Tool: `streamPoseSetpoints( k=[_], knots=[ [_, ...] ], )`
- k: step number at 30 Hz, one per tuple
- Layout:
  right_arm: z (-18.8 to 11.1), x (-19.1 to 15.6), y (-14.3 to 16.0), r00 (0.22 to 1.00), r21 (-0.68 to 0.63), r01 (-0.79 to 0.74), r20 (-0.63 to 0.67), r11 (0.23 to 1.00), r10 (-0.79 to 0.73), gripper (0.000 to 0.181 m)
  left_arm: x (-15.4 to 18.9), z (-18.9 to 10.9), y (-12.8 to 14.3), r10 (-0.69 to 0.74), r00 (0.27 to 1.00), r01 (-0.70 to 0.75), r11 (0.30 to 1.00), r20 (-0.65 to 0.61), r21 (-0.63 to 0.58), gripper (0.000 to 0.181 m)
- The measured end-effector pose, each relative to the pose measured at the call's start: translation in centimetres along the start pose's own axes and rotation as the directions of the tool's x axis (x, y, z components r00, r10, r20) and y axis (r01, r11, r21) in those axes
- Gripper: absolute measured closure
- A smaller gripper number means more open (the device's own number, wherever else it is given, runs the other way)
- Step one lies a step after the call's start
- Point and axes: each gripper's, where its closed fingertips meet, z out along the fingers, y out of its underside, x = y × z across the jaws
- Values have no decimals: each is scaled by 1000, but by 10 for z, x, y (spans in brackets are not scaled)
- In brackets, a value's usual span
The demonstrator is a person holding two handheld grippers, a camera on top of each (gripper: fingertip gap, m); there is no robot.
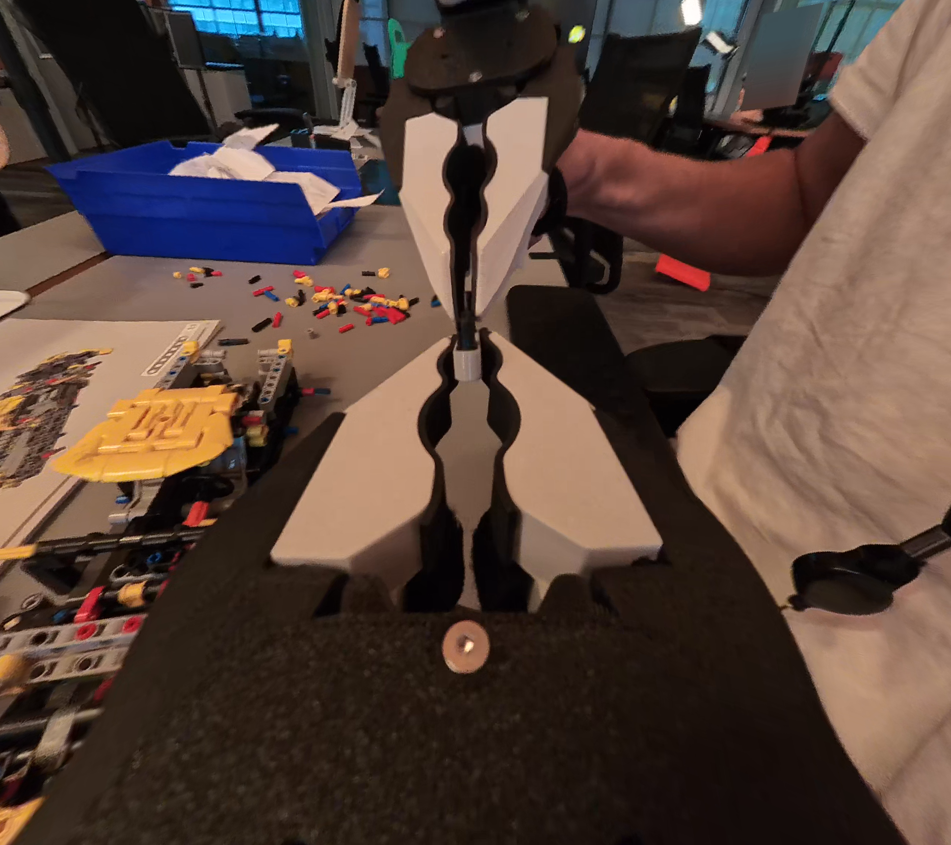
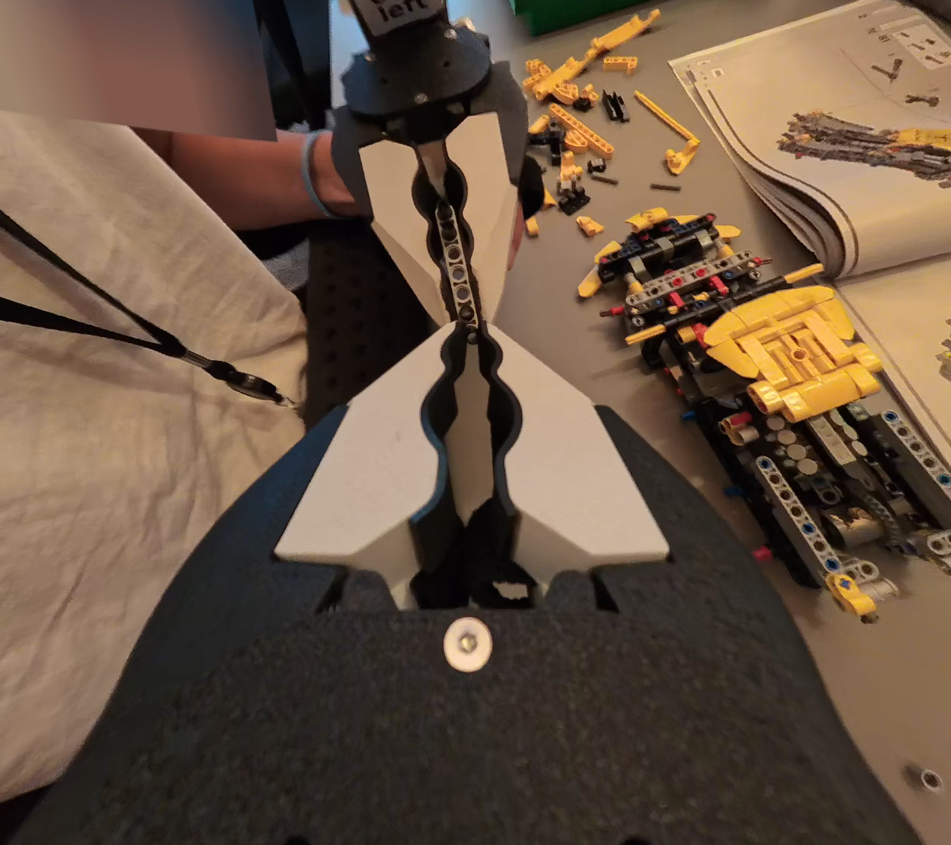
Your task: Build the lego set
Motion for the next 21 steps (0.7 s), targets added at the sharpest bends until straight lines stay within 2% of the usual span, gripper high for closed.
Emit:
streamPoseSetpoints(
  k=[5,8,11,13,16,19,20,21],
  knots=[
    [-1,-4,2,1000,12,4,14,1000,-4,177,4,1,1,-20,999,20,1000,-34,-3,176],
    [4,-3,10,999,-43,36,-4,998,-36,178,5,4,7,-17,999,16,999,-37,-37,176],
    [1,-5,1,1000,20,15,25,1000,-16,177,5,1,-2,-51,997,51,999,-53,12,176],
    [2,-4,1,999,-16,32,1,999,-32,177,4,1,-1,-61,997,61,998,-52,14,175],
    [-3,-3,-11,999,15,39,-19,999,-39,177,2,-2,-11,-127,988,134,988,-83,80,175],
    [-11,0,-26,988,69,136,-89,988,-130,158,-11,-3,-8,-195,980,198,977,-50,82,174],
    [-10,3,-26,977,46,174,-137,984,-166,148,-15,-5,-9,-230,972,234,967,-47,98,174],
    [-6,9,-19,951,-27,230,-208,973,-231,129,-23,-7,-8,-273,962,274,955,-25,112,174]
  ],
)
